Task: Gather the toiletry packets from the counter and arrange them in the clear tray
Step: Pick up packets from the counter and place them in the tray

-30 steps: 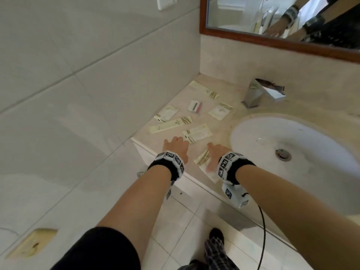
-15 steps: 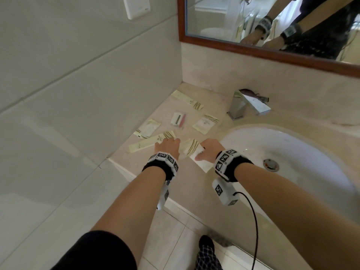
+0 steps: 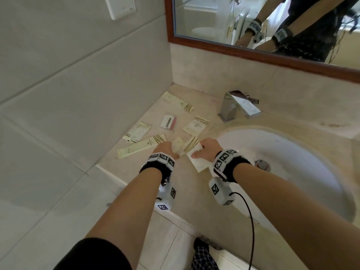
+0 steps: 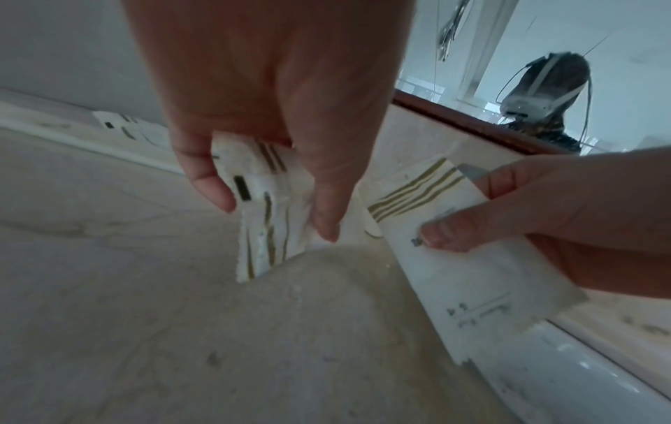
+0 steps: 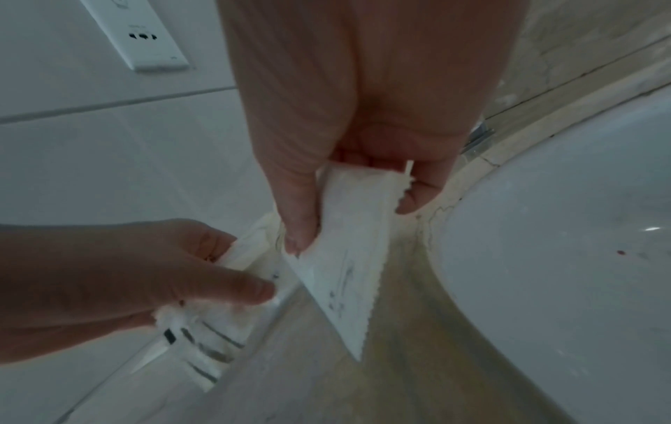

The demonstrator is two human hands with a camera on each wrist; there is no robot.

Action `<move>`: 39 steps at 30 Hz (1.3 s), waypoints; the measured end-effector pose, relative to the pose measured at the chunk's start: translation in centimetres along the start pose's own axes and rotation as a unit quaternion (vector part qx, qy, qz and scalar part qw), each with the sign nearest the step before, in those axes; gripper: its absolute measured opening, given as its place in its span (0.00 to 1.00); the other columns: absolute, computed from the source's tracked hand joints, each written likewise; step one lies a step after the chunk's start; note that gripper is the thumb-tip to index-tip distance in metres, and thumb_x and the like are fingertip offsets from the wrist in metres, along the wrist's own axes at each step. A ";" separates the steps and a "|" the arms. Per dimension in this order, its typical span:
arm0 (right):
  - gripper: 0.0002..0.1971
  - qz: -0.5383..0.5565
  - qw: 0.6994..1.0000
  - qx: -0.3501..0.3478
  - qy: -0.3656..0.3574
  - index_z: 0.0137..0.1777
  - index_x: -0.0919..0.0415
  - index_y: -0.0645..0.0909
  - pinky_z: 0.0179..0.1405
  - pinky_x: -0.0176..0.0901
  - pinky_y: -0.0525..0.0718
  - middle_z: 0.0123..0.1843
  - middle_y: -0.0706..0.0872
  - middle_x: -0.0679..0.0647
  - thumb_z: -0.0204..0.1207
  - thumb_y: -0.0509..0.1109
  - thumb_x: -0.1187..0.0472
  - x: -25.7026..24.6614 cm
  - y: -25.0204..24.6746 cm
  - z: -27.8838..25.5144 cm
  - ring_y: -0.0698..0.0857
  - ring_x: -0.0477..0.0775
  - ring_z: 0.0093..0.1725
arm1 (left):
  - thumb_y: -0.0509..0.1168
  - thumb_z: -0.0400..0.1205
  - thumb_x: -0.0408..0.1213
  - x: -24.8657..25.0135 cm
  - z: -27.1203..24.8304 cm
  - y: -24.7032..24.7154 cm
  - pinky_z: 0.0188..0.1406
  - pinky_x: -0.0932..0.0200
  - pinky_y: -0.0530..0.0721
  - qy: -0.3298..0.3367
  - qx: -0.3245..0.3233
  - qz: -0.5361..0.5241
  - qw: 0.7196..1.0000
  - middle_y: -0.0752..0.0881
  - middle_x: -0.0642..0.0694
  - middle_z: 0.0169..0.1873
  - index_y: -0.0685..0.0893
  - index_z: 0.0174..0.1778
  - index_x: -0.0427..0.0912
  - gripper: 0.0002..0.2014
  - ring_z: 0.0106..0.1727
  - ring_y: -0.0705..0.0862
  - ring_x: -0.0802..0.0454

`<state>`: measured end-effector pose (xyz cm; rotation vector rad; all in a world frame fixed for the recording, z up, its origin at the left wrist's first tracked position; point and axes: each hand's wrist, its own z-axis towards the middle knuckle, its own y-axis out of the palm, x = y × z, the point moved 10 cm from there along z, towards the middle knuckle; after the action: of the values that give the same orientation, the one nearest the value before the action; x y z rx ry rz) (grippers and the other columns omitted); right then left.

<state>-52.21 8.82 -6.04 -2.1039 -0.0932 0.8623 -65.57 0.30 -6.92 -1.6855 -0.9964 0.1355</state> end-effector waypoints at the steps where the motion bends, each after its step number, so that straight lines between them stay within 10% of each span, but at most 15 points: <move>1: 0.20 0.005 1.000 0.010 -0.002 0.56 0.70 0.84 0.49 0.45 0.80 0.57 0.87 0.63 0.73 0.76 0.54 -0.3 -0.2 -0.3 0.85 0.61 0.58 | 0.70 0.79 0.41 0.3 -0.4 -0.3 0.48 0.56 0.77 0.007 0.004 -0.012 1.000 0.82 0.34 0.60 0.80 0.59 0.33 0.17 0.58 0.83 0.38; 8: 0.18 0.035 0.998 0.059 -0.001 0.57 0.68 0.84 0.45 0.40 0.76 0.57 0.88 0.63 0.76 0.72 0.54 -0.8 -0.8 -4.6 0.85 0.61 0.58 | 0.61 0.85 0.38 1.9 -4.2 -2.6 0.59 0.50 0.79 0.042 0.066 -0.045 0.996 0.81 0.32 0.64 0.76 0.65 0.30 0.17 0.64 0.81 0.38; 13: 0.16 0.053 0.993 0.102 0.019 0.59 0.67 0.83 0.49 0.42 0.78 0.59 0.87 0.64 0.76 0.72 0.57 1.4 -2.3 -8.7 0.84 0.63 0.60 | 0.63 0.83 0.38 4.5 -7.6 -1.8 0.48 0.51 0.80 0.090 0.067 -0.029 0.993 0.84 0.33 0.53 0.75 0.47 0.37 0.08 0.54 0.84 0.37; 22: 0.27 0.107 0.973 0.199 0.038 0.69 0.64 0.74 0.54 0.43 0.78 0.64 0.84 0.62 0.72 0.77 0.60 6.1 -6.2 -14.8 0.82 0.62 0.64 | 0.68 0.80 0.38 11.9 -12.3 -0.6 0.50 0.50 0.82 0.169 0.073 -0.011 0.983 0.86 0.34 0.51 0.79 0.58 0.34 0.14 0.53 0.85 0.37; 28: 0.22 0.107 0.967 0.217 0.079 0.77 0.63 0.64 0.60 0.53 0.79 0.67 0.81 0.67 0.84 0.54 0.70 13.9 -9.4 -20.1 0.81 0.67 0.63 | 0.56 0.86 0.33 19.9 -15.5 3.6 0.49 0.47 0.81 0.239 0.096 0.025 0.966 0.86 0.29 0.52 0.75 0.64 0.32 0.13 0.53 0.85 0.34; 34: 0.22 0.079 0.950 0.267 0.139 0.75 0.65 0.69 0.67 0.50 0.76 0.72 0.78 0.64 0.82 0.53 0.72 24.3 -15.0 -26.3 0.77 0.64 0.70 | 0.49 0.88 0.32 30.6 -19.1 9.9 0.40 0.50 0.74 0.281 0.058 0.028 0.957 0.86 0.31 0.51 0.69 0.68 0.36 0.13 0.46 0.83 0.36; 39: 0.23 0.097 0.946 0.257 0.169 0.76 0.62 0.70 0.66 0.49 0.77 0.72 0.78 0.64 0.82 0.52 0.72 32.1 -18.7 -29.6 0.78 0.63 0.71 | 0.50 0.88 0.32 39.3 -21.2 15.0 0.52 0.48 0.81 0.317 0.038 0.038 0.947 0.87 0.35 0.54 0.75 0.64 0.38 0.13 0.53 0.85 0.37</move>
<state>-5.51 12.06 2.22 -1.7443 0.4795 0.5444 -20.78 10.35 3.62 -1.5444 -0.4347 -0.3030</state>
